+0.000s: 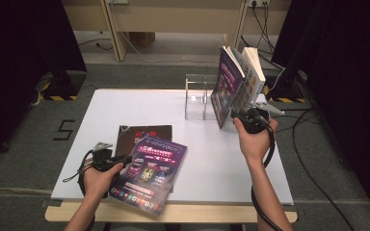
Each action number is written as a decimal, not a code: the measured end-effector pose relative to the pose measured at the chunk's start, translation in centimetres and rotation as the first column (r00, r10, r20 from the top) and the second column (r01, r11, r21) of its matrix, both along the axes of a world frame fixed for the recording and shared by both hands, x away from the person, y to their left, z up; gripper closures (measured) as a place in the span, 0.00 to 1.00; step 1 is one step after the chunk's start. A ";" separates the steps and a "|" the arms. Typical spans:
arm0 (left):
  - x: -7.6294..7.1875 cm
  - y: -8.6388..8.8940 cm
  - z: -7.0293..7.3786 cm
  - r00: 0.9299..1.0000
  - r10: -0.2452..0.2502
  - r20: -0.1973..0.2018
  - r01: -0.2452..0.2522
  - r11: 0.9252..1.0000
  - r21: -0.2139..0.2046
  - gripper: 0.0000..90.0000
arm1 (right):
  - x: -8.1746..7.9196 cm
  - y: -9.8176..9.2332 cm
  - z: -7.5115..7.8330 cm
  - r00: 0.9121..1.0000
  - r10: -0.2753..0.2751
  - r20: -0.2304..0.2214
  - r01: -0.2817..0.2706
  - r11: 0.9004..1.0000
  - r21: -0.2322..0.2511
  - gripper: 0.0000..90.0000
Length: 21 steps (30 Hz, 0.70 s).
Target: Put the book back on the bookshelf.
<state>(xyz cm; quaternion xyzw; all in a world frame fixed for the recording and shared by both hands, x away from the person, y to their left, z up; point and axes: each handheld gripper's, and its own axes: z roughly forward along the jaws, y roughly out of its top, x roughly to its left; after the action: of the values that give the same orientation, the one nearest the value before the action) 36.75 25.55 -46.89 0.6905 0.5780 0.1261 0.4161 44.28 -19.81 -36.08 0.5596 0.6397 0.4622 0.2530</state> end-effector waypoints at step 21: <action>0.4 0.3 -0.6 1.000 0.015 -0.021 -0.014 1.000 0.021 0.73 | -0.8 4.1 -4.5 0.976 0.141 -0.167 -0.142 0.990 0.003 0.71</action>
<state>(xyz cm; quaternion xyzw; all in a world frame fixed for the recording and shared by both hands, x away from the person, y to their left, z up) 37.17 25.83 -47.45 0.6920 0.5861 0.1278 0.4015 43.45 -15.72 -40.62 0.5482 0.6988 0.4279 0.1674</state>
